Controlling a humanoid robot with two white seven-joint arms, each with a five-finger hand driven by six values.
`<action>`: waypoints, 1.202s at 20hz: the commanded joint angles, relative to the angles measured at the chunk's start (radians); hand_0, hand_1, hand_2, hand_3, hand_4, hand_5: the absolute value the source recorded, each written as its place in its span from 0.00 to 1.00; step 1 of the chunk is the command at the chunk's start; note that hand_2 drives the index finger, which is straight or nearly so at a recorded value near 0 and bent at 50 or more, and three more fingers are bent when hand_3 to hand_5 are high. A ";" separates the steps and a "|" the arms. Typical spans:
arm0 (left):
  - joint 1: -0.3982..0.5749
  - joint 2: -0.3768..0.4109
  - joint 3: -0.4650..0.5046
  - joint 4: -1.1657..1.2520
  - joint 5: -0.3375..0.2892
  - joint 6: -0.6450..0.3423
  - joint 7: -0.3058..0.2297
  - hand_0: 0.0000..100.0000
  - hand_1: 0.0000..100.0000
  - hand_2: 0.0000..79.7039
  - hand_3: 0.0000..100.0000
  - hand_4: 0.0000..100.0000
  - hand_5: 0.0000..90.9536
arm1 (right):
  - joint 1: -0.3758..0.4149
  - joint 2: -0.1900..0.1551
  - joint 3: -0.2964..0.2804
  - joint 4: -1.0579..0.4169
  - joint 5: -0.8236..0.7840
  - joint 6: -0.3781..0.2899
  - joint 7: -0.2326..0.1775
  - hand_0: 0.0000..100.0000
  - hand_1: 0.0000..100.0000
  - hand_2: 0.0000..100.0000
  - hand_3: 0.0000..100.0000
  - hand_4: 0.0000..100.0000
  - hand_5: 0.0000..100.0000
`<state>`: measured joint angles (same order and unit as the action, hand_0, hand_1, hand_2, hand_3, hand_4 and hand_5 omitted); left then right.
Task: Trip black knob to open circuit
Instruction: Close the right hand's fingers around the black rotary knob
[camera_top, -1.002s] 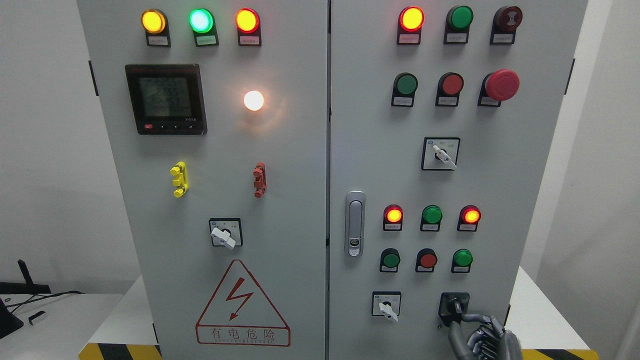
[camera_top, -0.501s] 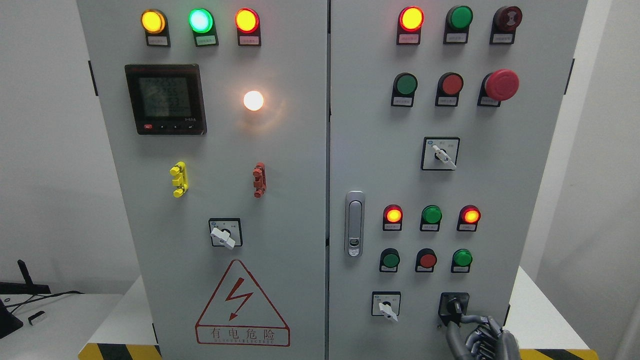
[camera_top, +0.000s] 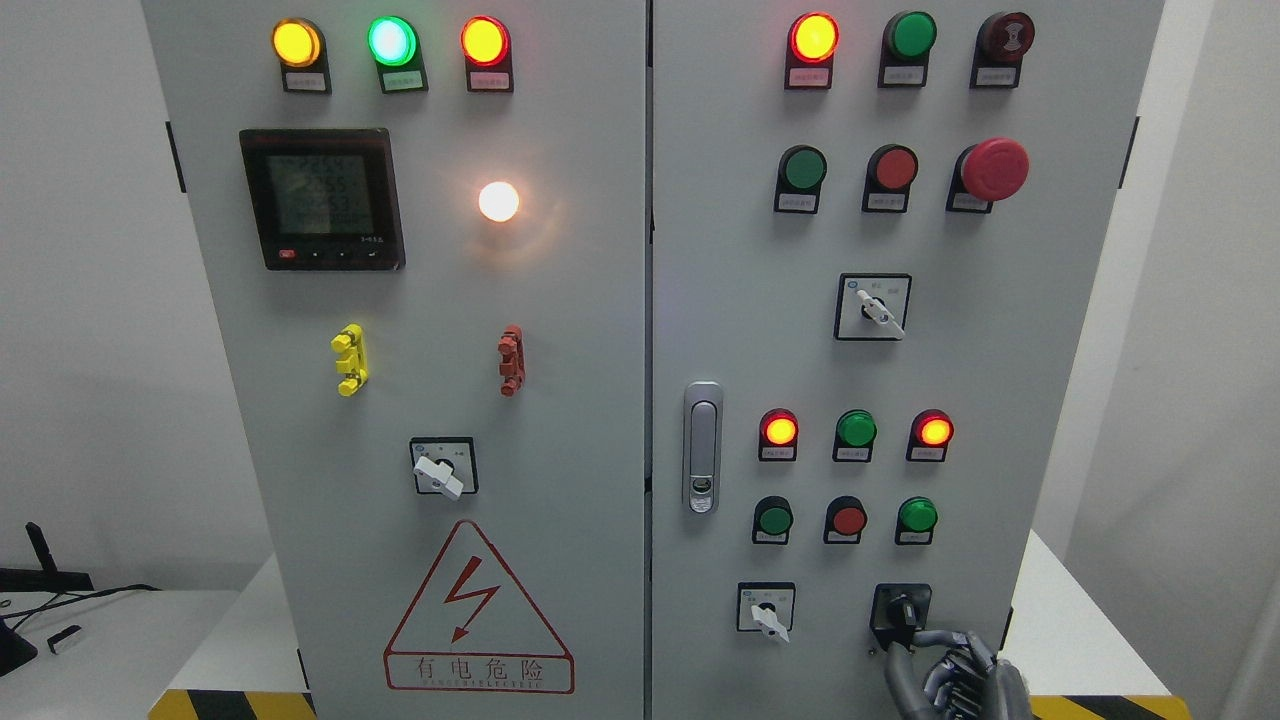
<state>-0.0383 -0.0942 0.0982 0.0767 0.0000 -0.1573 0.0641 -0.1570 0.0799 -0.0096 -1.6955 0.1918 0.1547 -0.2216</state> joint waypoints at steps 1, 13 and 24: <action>0.000 0.001 0.000 0.000 0.005 0.001 0.000 0.12 0.39 0.00 0.00 0.00 0.00 | -0.006 0.000 -0.015 0.011 0.000 -0.001 0.005 0.41 0.74 0.52 0.92 0.99 1.00; 0.000 -0.001 0.000 0.000 0.005 0.001 0.000 0.12 0.39 0.00 0.00 0.00 0.00 | -0.012 0.001 -0.012 0.028 0.000 -0.001 0.007 0.41 0.74 0.52 0.92 0.99 1.00; 0.000 0.001 0.000 0.000 0.005 0.001 0.000 0.12 0.39 0.00 0.00 0.00 0.00 | -0.026 0.001 -0.006 0.027 0.002 -0.001 0.007 0.41 0.74 0.52 0.92 0.99 1.00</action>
<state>-0.0384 -0.0944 0.0982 0.0767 0.0000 -0.1573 0.0641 -0.1754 0.0805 -0.0012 -1.6723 0.1922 0.1532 -0.2127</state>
